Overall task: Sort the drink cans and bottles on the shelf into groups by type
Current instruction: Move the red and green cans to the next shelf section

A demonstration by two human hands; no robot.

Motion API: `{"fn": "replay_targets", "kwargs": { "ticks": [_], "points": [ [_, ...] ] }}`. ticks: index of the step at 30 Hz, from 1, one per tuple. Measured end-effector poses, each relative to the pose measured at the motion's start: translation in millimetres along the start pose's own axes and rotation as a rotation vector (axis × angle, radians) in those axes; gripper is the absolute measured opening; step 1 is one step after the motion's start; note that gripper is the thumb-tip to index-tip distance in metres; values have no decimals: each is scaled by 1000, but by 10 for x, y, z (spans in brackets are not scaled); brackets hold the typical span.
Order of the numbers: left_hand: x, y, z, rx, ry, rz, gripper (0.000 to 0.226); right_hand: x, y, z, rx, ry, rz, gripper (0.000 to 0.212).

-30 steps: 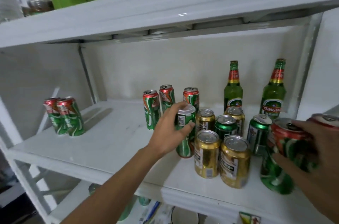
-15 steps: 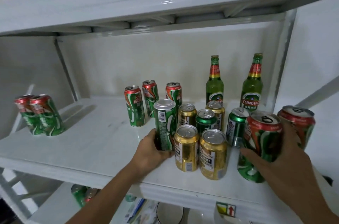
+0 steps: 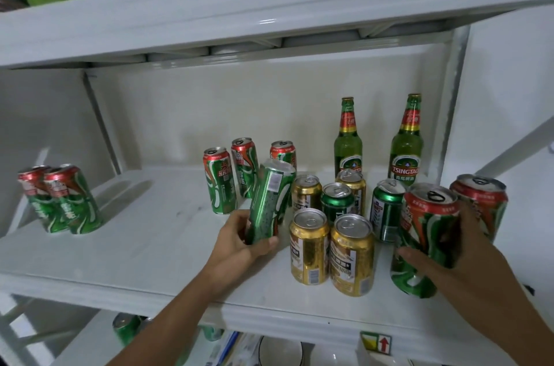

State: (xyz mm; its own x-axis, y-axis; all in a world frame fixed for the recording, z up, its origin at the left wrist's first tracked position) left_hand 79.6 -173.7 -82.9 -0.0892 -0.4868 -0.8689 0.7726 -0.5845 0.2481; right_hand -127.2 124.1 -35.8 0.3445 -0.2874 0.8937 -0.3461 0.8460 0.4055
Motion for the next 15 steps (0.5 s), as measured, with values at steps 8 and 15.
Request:
{"fn": "replay_targets", "kwargs": {
  "ticks": [8,15],
  "points": [
    [-714,672,71,-186,-187,-8,59,49,375,-19,-75,126,141,54],
    [-940,764,253,-241,-268,-11,58,-41,225,-4,-40,35,75,59]
  ]
}}
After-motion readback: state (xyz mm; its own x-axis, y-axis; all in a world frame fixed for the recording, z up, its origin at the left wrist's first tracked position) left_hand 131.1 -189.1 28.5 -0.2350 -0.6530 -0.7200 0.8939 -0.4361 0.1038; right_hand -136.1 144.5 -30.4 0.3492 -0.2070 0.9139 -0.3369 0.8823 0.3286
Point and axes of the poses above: each hand's wrist, its own z-axis towards the middle knuckle, its own y-axis out of the back of the hand, x = y × z, the point moved 5 cm from there along z, towards the middle knuckle, and after that the axes turned 12 degrees about -y, right-handed, at the moved point
